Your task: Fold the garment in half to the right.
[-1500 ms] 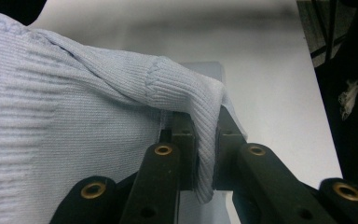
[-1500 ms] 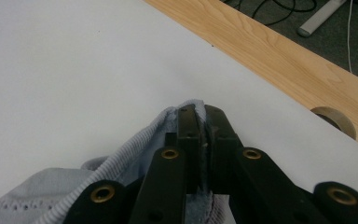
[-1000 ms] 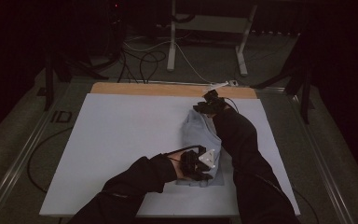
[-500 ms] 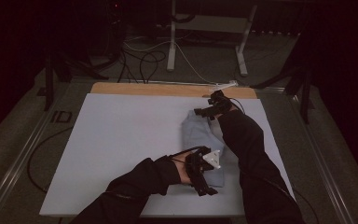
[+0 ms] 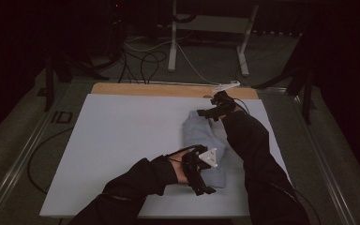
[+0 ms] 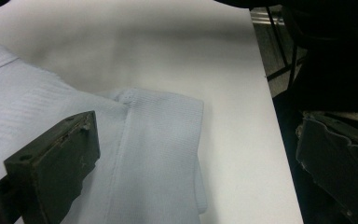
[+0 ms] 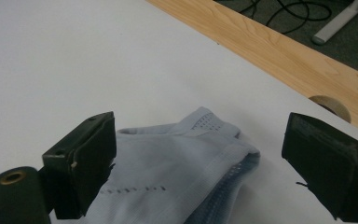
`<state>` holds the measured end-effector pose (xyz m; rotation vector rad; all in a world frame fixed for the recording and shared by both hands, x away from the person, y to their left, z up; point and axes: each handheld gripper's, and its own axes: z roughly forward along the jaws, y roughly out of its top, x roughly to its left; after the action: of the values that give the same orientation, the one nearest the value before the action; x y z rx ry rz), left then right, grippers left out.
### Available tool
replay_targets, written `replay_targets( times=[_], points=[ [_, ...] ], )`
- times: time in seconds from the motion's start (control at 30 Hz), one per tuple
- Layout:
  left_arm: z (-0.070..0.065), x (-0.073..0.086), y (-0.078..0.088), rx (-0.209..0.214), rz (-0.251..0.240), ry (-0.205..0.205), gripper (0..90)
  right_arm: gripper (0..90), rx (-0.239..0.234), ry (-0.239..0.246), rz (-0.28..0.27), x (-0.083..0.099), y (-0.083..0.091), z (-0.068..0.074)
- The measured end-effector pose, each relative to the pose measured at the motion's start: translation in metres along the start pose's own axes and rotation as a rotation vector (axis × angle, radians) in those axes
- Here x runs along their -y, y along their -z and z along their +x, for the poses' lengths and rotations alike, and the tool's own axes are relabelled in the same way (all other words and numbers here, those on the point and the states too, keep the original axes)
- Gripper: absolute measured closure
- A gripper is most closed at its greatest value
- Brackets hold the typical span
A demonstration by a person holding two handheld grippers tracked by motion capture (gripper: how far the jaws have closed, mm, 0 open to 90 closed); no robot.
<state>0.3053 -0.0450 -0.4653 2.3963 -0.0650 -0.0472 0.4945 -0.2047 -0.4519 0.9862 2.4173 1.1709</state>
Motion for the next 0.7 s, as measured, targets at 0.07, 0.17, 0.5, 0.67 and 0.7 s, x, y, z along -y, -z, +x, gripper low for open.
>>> replay_targets(
  times=[0.07,0.17,0.5,0.67,0.7],
  points=[
    [0.0,0.001,0.003,-0.007,-0.005,0.005,0.7,10.0,0.006,0.008,0.0,-0.001,0.003,0.002],
    [0.0,0.004,0.006,-0.005,-0.012,0.017,0.7,10.0,0.006,0.003,-0.008,0.0,0.006,0.005],
    [-0.003,0.021,0.026,-0.036,-0.023,0.05,0.7,10.0,0.016,0.03,0.011,0.005,0.011,0.012],
    [-0.005,0.035,0.041,-0.05,-0.032,0.067,0.7,9.9,0.016,0.035,0.009,0.006,0.014,0.016],
    [-0.005,0.038,0.043,-0.05,-0.035,0.071,0.7,9.8,0.017,0.038,0.011,0.006,0.015,0.016]
  ],
)
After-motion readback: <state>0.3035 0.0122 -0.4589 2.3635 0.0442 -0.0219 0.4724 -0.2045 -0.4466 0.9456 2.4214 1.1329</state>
